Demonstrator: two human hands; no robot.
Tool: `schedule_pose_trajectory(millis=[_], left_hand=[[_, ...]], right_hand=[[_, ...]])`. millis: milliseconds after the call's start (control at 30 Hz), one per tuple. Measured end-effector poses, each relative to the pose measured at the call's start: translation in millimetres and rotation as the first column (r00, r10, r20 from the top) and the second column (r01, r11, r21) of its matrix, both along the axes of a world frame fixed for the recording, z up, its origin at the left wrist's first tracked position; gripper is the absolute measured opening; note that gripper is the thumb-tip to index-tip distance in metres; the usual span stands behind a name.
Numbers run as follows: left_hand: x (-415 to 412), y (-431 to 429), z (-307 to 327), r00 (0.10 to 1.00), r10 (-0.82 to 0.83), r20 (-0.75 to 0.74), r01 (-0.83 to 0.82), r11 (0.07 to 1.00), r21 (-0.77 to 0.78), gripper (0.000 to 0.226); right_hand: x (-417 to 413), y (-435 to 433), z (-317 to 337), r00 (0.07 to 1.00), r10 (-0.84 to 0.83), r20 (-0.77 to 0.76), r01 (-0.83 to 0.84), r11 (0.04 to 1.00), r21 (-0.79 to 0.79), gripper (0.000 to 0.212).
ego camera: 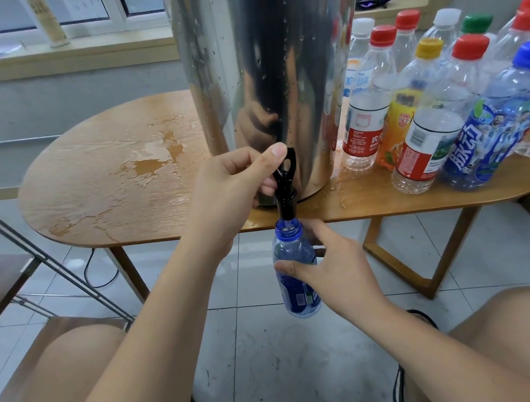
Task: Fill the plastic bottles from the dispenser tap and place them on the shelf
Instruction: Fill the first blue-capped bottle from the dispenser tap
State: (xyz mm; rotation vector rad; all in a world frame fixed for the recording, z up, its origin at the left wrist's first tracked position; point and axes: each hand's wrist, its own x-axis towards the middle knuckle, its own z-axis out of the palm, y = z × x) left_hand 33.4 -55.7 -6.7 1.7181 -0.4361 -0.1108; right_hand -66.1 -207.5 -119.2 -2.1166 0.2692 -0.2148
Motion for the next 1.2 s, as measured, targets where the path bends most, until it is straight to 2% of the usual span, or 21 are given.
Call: schedule_pose_trajectory(millis=[533, 833, 1200], left_hand=[[1.1, -0.3, -0.6, 1.000, -0.003, 0.001, 0.003, 1.000, 0.001, 0.044], [1.4, -0.5, -1.0, 1.000, -0.002, 0.000, 0.002, 1.000, -0.001, 0.047], [0.1, -1.4, 0.0, 1.000, 0.006, 0.005, -0.006, 1.000, 0.005, 0.046]], right_hand=[[-2.5, 0.6, 2.4, 0.999, -0.030, 0.013, 0.030, 0.999, 0.012, 0.059], [-0.4, 2.7, 1.4, 0.999, -0.044, -0.016, 0.044, 0.999, 0.025, 0.069], [2.4, 4.8, -5.2, 0.996, -0.061, -0.062, 0.062, 0.998, 0.016, 0.070]])
